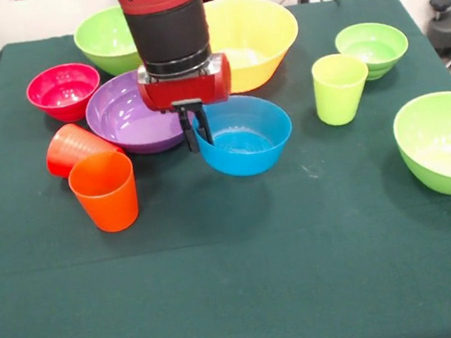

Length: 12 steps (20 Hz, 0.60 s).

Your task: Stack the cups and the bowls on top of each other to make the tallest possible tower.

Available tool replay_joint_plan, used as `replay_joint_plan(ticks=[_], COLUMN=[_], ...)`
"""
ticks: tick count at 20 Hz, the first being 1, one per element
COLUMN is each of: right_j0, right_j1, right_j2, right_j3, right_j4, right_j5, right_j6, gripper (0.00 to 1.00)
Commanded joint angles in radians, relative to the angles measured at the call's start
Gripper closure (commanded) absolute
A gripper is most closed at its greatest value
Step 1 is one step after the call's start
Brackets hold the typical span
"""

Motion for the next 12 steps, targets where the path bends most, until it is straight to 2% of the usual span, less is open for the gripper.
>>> replay_joint_plan(ticks=[1,12], right_j0=[-0.01,-0.053], right_j1=[-0.056,-0.149], right_j2=[0.066,0.118], right_j3=[0.059,0.111], right_j4=[0.035,0.102], right_j5=[0.102,0.186], right_j6=[-0.084,-0.116], gripper=[1.0,1.0])
